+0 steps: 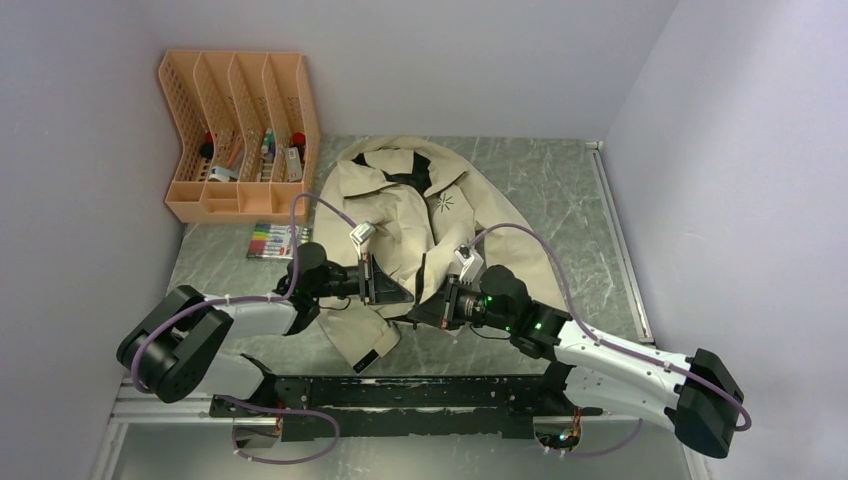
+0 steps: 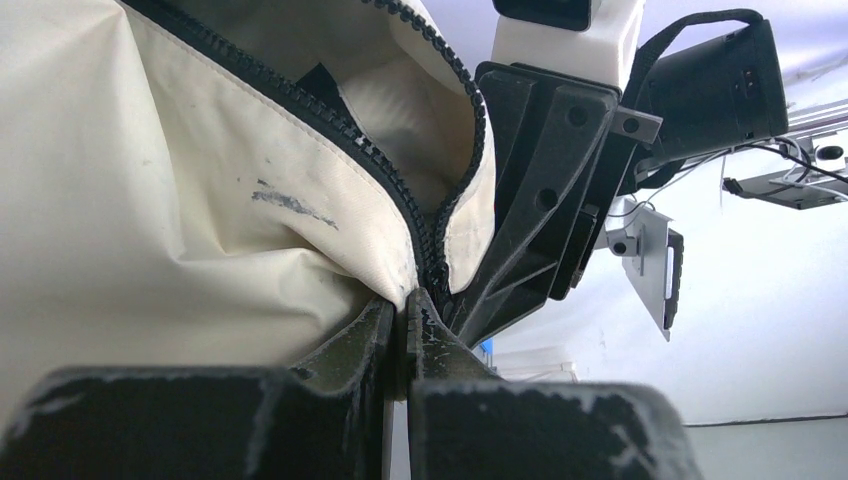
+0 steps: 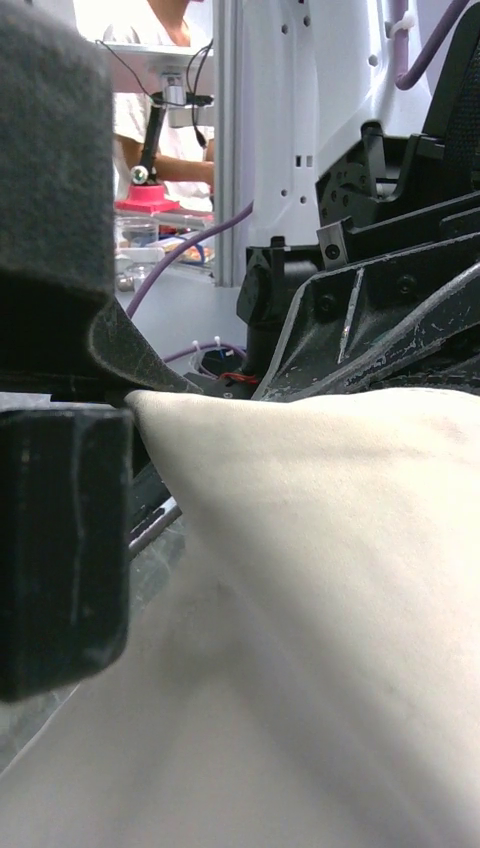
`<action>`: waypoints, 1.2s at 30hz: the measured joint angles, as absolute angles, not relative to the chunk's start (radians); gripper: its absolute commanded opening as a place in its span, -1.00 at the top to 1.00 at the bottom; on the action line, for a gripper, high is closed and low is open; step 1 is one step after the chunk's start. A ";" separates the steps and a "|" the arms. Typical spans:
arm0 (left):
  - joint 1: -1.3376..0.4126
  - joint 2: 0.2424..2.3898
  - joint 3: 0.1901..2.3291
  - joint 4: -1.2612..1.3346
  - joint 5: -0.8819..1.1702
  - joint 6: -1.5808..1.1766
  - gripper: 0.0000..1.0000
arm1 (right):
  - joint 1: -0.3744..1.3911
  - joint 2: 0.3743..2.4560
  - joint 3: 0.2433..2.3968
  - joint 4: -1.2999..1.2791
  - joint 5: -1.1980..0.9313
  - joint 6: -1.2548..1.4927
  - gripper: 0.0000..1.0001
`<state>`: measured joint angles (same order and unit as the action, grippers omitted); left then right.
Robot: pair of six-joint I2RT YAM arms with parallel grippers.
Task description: Zip up the jacket
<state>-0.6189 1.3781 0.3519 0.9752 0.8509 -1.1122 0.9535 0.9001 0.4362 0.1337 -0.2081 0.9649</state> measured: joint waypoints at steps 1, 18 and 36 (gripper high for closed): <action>-0.619 1.378 0.352 0.975 0.851 -1.110 0.84 | 0.953 0.899 0.439 0.126 -0.208 0.967 1.00; -0.627 1.242 0.331 0.903 0.812 -0.983 0.84 | 0.949 0.912 0.537 0.024 -0.200 1.108 1.00; -0.645 1.217 0.328 0.867 0.764 -0.921 0.84 | 0.924 0.915 0.556 -0.010 -0.194 1.253 0.84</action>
<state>-0.6453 1.2167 0.3279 0.8669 0.7639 -0.9211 0.9237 0.9154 0.5556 -0.0101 -0.1944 1.2526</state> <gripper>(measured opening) 0.087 0.066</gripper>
